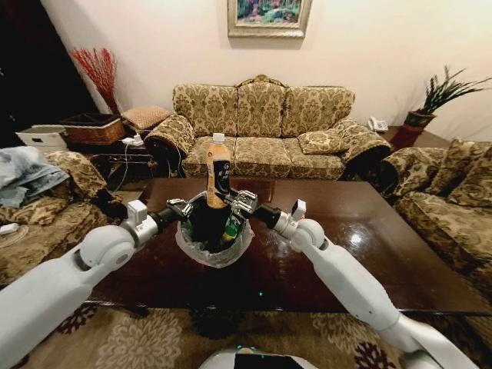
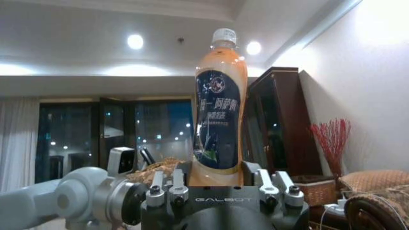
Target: Move to the front of the table and place the trash on the table into the trash bin.
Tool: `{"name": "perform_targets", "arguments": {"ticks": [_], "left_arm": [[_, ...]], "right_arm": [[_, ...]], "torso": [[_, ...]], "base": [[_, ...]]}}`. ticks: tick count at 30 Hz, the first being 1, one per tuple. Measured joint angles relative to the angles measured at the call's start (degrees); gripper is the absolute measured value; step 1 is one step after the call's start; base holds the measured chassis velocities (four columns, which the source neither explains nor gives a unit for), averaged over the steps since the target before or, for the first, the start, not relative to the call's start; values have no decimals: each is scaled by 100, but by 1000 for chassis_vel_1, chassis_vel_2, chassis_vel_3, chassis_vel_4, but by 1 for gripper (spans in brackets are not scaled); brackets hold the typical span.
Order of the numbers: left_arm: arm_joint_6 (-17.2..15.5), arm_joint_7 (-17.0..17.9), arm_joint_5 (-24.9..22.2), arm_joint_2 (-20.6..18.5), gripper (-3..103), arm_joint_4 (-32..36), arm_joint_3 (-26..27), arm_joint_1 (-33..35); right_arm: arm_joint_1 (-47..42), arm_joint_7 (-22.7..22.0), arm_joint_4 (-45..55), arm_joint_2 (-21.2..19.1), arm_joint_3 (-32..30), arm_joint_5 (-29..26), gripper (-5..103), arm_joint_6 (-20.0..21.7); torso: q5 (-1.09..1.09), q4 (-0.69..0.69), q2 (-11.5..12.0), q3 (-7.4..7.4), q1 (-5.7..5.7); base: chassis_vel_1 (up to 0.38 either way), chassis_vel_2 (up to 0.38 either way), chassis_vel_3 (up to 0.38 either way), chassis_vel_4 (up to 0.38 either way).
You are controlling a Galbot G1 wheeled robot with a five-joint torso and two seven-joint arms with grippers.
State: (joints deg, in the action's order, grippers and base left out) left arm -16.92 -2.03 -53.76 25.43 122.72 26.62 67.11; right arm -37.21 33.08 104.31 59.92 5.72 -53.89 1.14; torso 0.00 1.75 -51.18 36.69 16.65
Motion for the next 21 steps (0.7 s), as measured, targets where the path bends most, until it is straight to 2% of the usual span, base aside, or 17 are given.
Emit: {"name": "perform_targets", "arguments": {"ticks": [1, 3, 4, 5, 7, 8, 10, 12, 13, 15, 16, 19, 20, 21], "left_arm": [[-4, 0, 0, 1, 3, -6, 0, 1], [-4, 0, 0, 1, 3, -14, 0, 5], [0, -4, -20, 1, 3, -31, 0, 10], [13, -10, -43, 0, 3, -41, 0, 10], [25, -14, -92, -3, 3, -66, -8, 11], [25, -14, -92, -3, 3, -66, -8, 11], [19, -8, -96, -32, 3, -100, -9, 14], [8, 4, -96, -46, 3, -106, -7, 14], [-13, 21, -96, -63, 3, -111, 5, 15], [-74, 72, -107, -125, 3, -125, 87, 46], [-74, 72, -107, -125, 3, -125, 87, 46], [-124, 183, -199, -153, 3, -197, 207, 81], [-124, 183, -199, -153, 3, -197, 207, 81], [-197, 297, -232, -149, 3, -222, 249, 76]], "right_arm": [[1, 0, 19, -18, -14, -27, 58, 0], [-2, -2, 44, -36, -30, -58, 58, 1], [-14, -9, 85, -57, -53, -108, 70, 5], [-25, -16, 110, -65, -65, -137, 70, 11], [-63, -54, 190, -75, -97, -224, 80, 44], [-63, -54, 190, -75, -97, -224, 80, 44], [-115, -73, 249, -78, -131, -273, 91, 67], [-132, -88, 261, -77, -154, -279, 91, 68], [-161, -122, 279, -69, -209, -297, 96, 69], [-347, -415, 420, -30, -497, -517, 100, 109], [-347, -415, 420, -30, -497, -517, 100, 109], [-786, -1658, 809, -8, -917, -1059, 100, 316], [-786, -1658, 809, -8, -917, -1059, 100, 316], [-959, -2295, 961, -24, -1072, -1175, 100, 404]], "torso": [[0, 0, 0, 0, 0], [0, 0, 0, 0, 0], [0, 0, 0, 0, 0], [0, 0, 0, 0, 0], [0, 0, 0, 0, 0], [0, 0, 0, 0, 0], [0, 0, 0, 0, 0], [0, 1, 0, 0, 0], [0, 1, 0, 0, 0], [0, 1, 0, 0, 0], [0, 1, 0, 0, 0], [0, 1, 0, 0, 0], [0, 1, 0, 0, 0], [0, 0, 0, -1, 0]], "base": [[0, 0, 0, 0], [0, 0, 0, 0], [0, 0, 0, 0], [0, 0, 0, 0], [0, 0, 0, 0], [0, 0, 0, 0], [0, 0, 0, 0], [0, 0, 0, 0], [0, 0, 0, 0], [0, 0, 0, 0], [0, 0, 0, 0], [0, 0, 0, 0], [0, 0, 0, 0], [0, 0, 0, 0]]}}
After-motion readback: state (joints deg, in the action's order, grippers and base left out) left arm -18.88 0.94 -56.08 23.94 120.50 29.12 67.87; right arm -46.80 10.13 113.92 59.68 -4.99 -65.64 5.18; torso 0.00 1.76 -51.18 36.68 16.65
